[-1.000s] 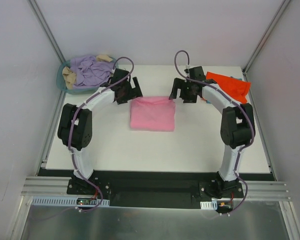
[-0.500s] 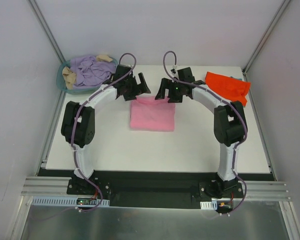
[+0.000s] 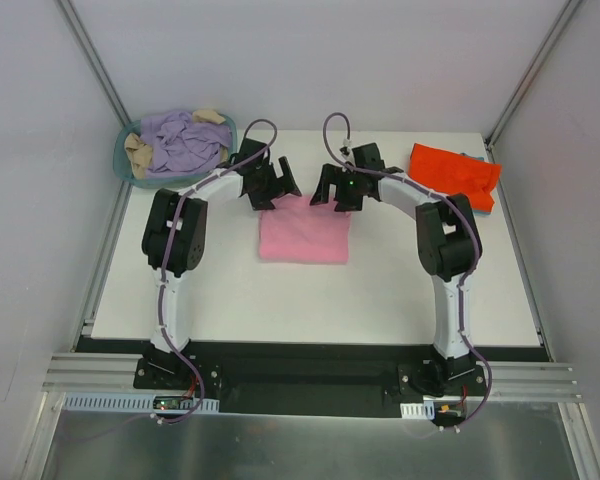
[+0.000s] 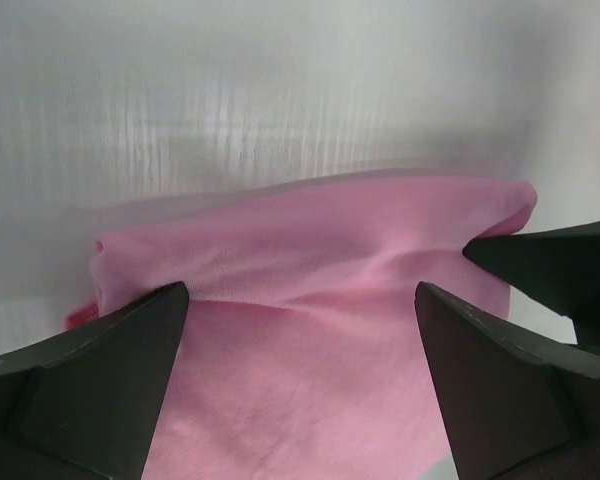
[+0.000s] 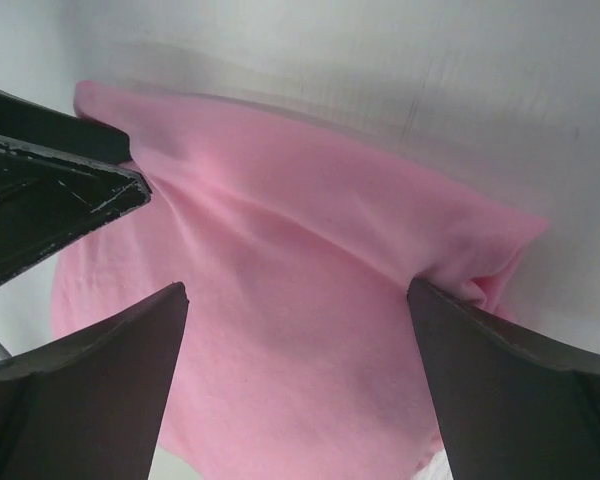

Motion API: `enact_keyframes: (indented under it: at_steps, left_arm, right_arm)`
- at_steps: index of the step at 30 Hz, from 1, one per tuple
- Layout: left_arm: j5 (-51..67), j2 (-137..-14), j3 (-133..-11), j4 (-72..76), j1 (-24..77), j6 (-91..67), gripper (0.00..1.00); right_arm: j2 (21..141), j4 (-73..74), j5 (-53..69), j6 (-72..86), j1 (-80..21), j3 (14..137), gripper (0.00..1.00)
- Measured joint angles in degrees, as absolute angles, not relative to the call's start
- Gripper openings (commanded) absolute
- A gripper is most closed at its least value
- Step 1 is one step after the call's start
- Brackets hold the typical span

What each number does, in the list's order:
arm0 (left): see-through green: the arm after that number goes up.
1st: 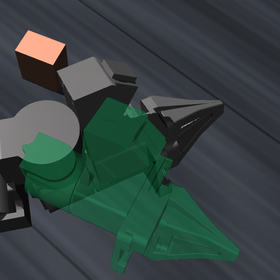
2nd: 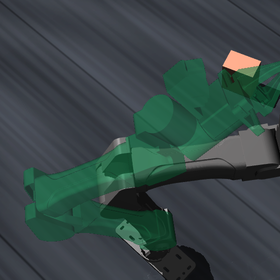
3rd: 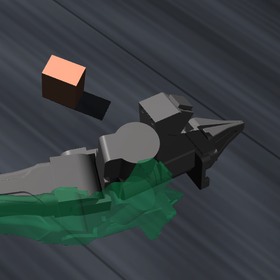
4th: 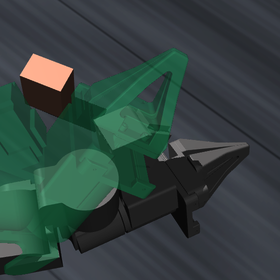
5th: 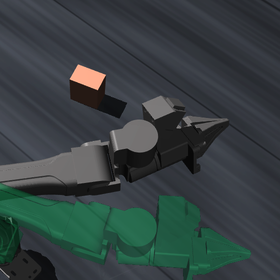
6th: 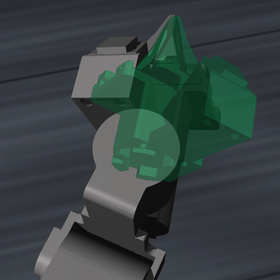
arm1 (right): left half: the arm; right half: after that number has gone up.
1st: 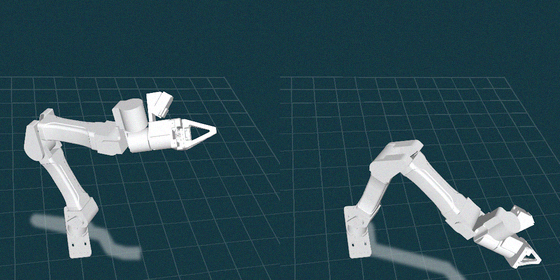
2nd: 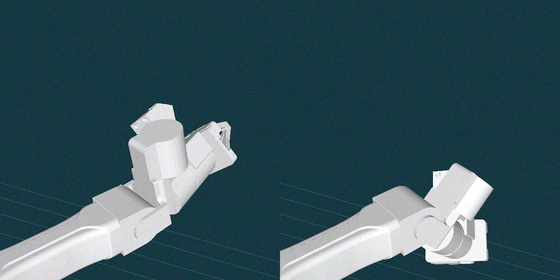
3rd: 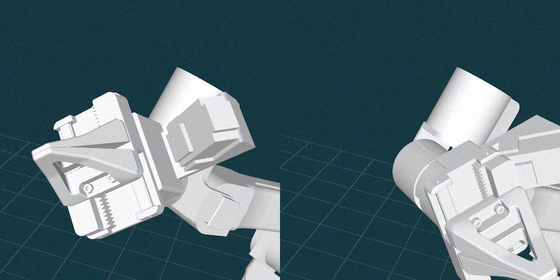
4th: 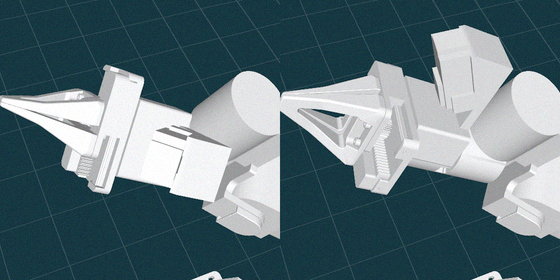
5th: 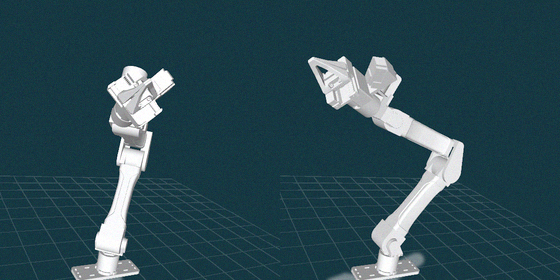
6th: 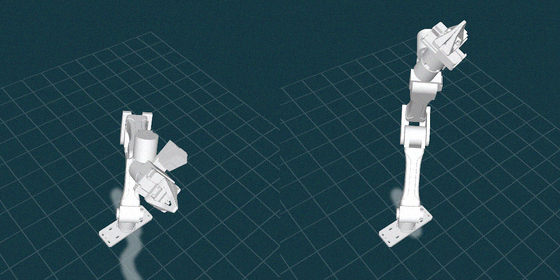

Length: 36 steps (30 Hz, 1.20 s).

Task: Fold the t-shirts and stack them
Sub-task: Fold the long partially folded tshirt into a neat square

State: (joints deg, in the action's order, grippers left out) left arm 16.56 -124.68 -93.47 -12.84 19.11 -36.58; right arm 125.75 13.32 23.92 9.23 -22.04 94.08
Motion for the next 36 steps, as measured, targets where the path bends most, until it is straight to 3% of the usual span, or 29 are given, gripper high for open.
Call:
enact_keyframes:
  at_steps: [7, 13, 19, 25, 29, 36]
  left_arm:
    - [15.77, -113.43, -78.11, -12.25, 22.06, -37.04, 0.99]
    - [10.33, -97.08, -64.95, -16.75, 27.49, -37.06, 0.99]
    - [5.34, -72.88, -60.47, -18.06, 27.31, -37.12, 0.99]
    - [1.28, -51.44, -50.81, -18.65, 27.31, -38.26, 0.99]
    - [-0.19, -42.28, -42.46, -21.87, 27.31, -39.66, 0.99]
    - [0.01, -34.70, -31.11, -26.89, 27.31, -43.16, 0.99]
  right_arm:
    - [114.65, 10.00, 24.01, 8.67, -24.10, 78.11, 0.97]
    - [99.79, 19.51, 12.34, 4.29, -29.82, 71.61, 0.97]
    - [76.20, 23.49, -6.39, 4.05, -35.97, 70.13, 0.97]
    - [50.87, 24.18, -19.59, 10.79, -35.03, 60.27, 0.97]
    - [51.09, 26.52, -19.57, 10.26, -34.41, 54.94, 0.97]
    - [64.88, 29.91, -12.27, 10.00, -34.41, 50.26, 0.98]
